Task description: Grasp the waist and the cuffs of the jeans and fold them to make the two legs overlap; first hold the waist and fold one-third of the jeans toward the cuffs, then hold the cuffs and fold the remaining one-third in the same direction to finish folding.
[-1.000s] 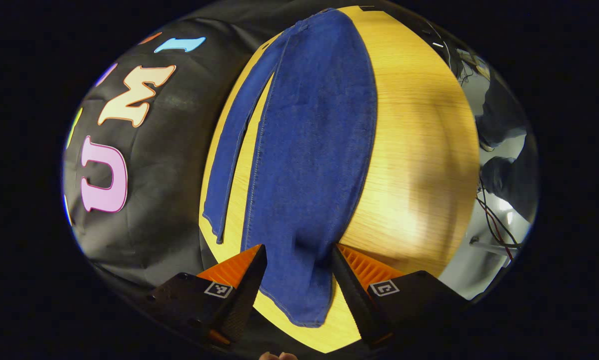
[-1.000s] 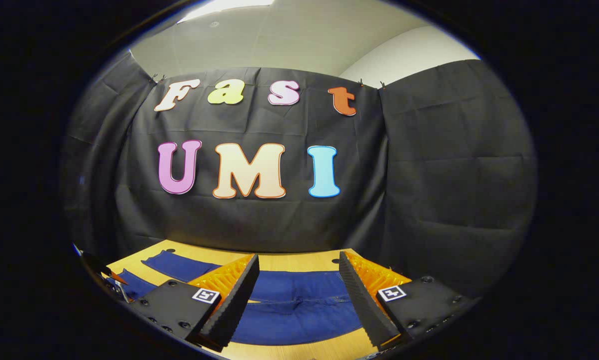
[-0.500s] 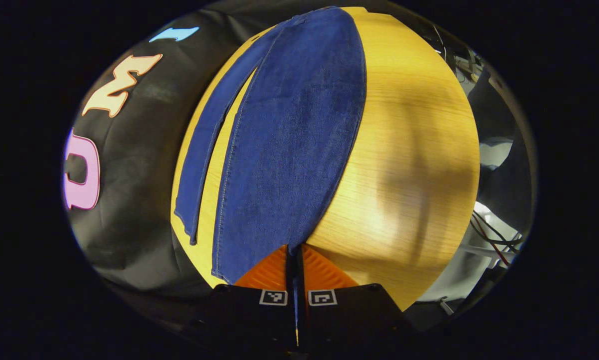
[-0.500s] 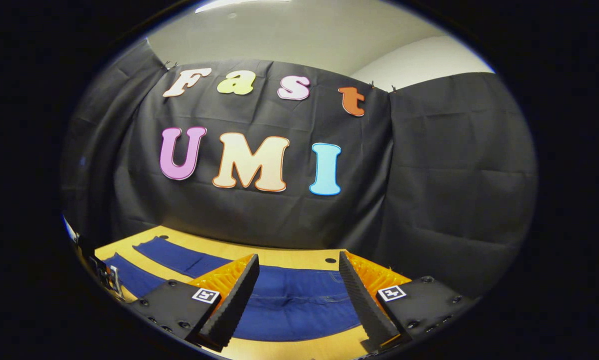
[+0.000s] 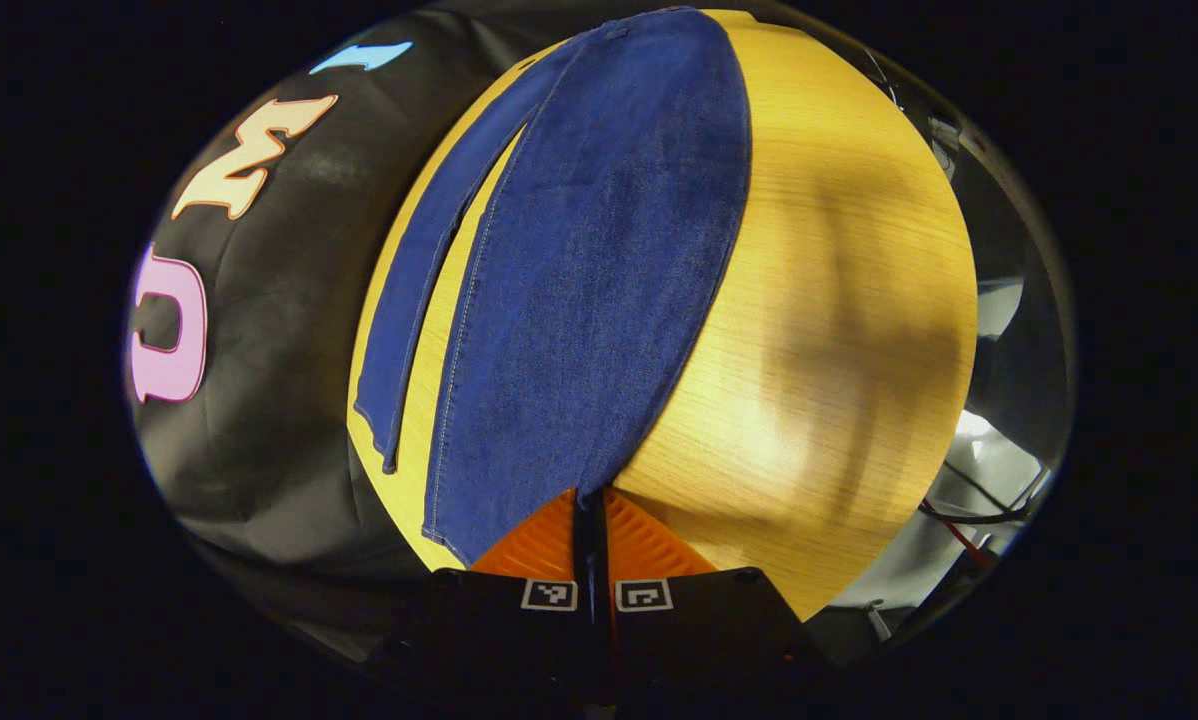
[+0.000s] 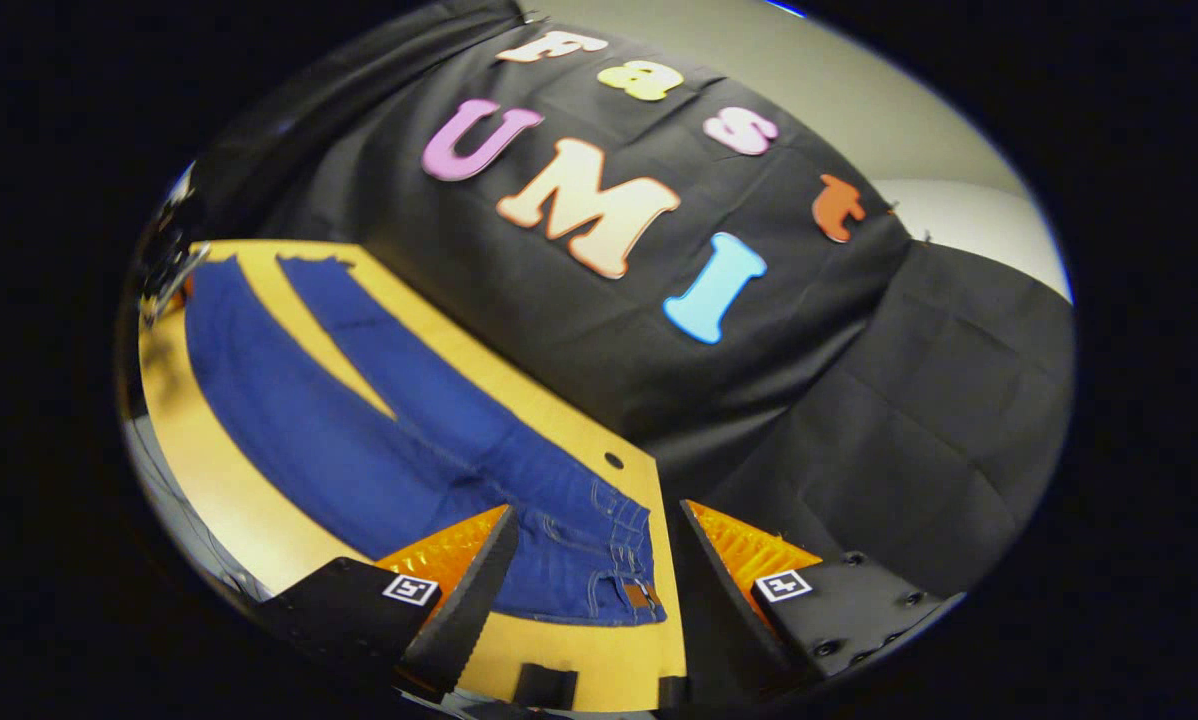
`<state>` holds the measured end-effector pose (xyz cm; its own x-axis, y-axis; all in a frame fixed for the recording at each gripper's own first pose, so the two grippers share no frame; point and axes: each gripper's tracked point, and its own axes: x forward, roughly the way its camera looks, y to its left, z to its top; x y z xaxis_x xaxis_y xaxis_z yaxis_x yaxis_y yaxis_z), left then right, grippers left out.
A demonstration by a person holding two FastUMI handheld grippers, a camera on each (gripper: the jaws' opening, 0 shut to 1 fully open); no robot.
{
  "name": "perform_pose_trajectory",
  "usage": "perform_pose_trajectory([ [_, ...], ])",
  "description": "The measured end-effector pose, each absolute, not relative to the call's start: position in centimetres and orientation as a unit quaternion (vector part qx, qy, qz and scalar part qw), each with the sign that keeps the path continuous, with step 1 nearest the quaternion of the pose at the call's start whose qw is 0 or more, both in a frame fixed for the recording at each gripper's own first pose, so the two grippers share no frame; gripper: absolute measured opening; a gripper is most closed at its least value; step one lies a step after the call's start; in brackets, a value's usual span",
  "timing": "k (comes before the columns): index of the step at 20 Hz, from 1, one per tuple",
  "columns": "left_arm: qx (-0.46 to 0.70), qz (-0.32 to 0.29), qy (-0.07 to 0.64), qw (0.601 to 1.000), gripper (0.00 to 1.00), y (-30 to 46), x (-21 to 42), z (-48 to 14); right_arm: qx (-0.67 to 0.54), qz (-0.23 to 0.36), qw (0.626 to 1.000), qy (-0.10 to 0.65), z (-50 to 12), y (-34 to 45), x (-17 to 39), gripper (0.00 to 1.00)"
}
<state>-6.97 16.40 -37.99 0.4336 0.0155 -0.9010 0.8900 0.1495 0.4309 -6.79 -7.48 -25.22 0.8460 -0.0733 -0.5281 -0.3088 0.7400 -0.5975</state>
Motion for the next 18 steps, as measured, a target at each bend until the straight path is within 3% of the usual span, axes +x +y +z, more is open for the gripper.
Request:
perform_pose_trajectory([
  [6, 0.562, -0.332, 0.416, 0.633, 0.00, 16.4, -7.0, -38.0, -0.448, 0.162, 0.807, 0.348, -34.8, -11.2, -7.9, 0.99],
  [17, 0.564, -0.313, 0.438, 0.626, 0.00, 16.5, -7.0, -38.0, -0.537, 0.292, 0.667, 0.426, -43.7, -12.3, -10.1, 1.00],
  [18, 0.564, -0.311, 0.439, 0.626, 0.00, 16.5, -7.1, -38.0, -0.545, 0.295, 0.664, 0.419, -43.8, -12.1, -9.7, 0.96],
])
